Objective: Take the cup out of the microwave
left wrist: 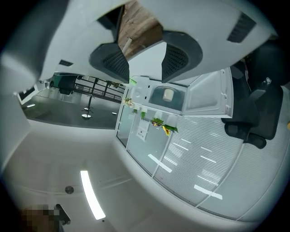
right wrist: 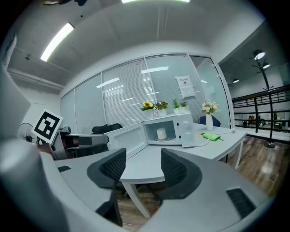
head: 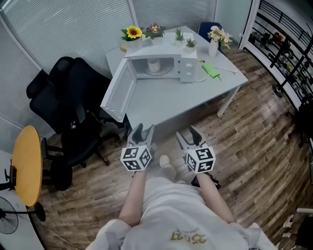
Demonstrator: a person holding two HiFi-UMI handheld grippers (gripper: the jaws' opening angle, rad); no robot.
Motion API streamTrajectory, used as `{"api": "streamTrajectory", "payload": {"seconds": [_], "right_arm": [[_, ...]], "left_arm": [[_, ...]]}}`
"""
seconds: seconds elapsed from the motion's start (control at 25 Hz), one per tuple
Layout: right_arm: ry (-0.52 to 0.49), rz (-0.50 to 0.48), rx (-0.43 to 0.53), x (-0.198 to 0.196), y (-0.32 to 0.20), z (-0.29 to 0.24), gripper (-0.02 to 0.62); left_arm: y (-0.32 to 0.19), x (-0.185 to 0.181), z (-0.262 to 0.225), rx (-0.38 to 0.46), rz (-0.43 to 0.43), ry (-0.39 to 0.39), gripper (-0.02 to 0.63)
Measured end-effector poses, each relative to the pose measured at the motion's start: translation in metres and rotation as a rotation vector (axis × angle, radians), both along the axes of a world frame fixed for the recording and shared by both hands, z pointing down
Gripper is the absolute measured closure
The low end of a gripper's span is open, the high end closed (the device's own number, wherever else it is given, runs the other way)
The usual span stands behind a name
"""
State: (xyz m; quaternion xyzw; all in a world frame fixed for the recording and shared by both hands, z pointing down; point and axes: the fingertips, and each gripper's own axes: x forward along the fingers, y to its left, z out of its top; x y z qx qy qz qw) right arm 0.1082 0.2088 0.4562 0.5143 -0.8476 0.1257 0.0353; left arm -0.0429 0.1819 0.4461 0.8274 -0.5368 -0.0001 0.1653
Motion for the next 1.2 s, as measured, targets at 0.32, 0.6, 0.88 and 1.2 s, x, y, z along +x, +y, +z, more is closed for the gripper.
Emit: {"api": "streamTrajectory", "payload": {"seconds": [0.32,0.6,0.88,1.2], "right_arm": [[-0.006,0.011,-0.022,0.011,-0.031,0.011,0.357],[0.011,-0.015,-0.059,0.013,-0.097,0.025,0.373],[0.026,-0.07,-0.093,-0.015,-0.191,0.034,0.374],[0.031,-0.093,-0.13,-0.034,-0.275,0.043,0.377]], "left_arm": [[-0.032,0.004,0.012,-0.02,-0.011,-0.028,0.388],[-0.096,0.008,0.029,-0.056,-0.032,-0.014,0.393],[-0.181,-0.015,0.037,-0.087,-0.073,-0.011,0.393],[-0.26,-0.033,0.056,-0.135,-0.084,-0.009,0.394]]}}
